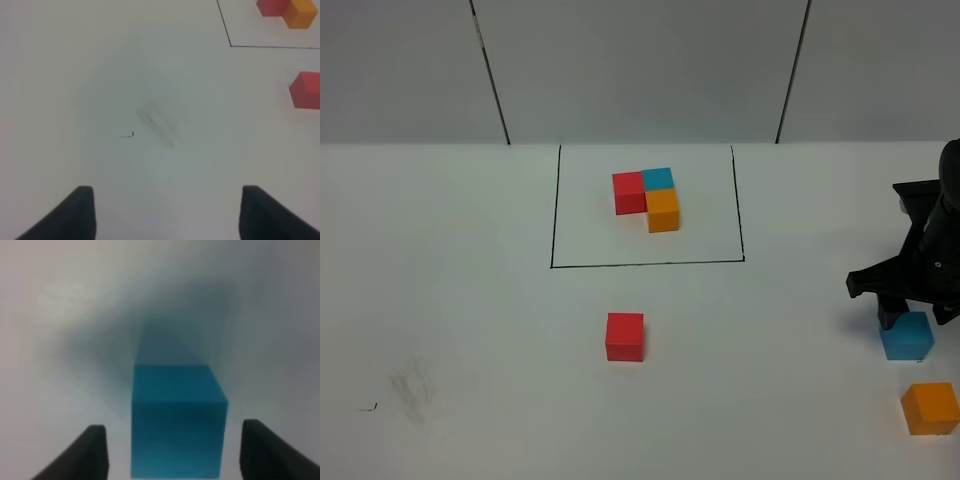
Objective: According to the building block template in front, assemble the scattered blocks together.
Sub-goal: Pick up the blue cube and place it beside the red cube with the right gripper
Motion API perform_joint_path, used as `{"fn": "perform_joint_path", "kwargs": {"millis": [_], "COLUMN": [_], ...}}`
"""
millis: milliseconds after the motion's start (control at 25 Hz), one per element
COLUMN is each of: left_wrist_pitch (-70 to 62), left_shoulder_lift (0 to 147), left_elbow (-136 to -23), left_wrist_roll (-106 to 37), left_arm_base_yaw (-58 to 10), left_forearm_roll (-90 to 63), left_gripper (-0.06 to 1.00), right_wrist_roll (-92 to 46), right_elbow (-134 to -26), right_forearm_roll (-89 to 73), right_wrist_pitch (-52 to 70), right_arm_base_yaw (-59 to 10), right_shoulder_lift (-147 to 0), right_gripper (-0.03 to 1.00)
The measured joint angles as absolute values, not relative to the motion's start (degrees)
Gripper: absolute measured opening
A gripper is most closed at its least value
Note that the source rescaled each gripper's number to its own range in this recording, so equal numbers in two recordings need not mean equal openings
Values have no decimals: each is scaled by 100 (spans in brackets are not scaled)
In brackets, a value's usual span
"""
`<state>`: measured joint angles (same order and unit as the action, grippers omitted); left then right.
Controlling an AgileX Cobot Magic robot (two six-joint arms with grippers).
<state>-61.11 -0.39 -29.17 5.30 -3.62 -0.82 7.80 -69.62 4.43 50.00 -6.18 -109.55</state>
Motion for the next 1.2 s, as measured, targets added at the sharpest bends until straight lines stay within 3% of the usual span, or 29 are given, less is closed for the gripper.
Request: {"fn": "perform_joint_path", "kwargs": {"millis": [1200], "left_wrist_pitch": [-6111], "left_shoulder_lift": [-39], "left_elbow": [-2917], "left_wrist_roll": [530], "left_arm_base_yaw": [-362], "left_forearm_roll": [-82], "left_gripper": [96], "right_wrist_roll": [768], "right_elbow": [-6962], "right_forearm_roll": [438], "right_wrist_pitch": [4812], "right_arm_base_yaw": [-587], "right_shoulder_lift": [-11301], "right_gripper": [24]}}
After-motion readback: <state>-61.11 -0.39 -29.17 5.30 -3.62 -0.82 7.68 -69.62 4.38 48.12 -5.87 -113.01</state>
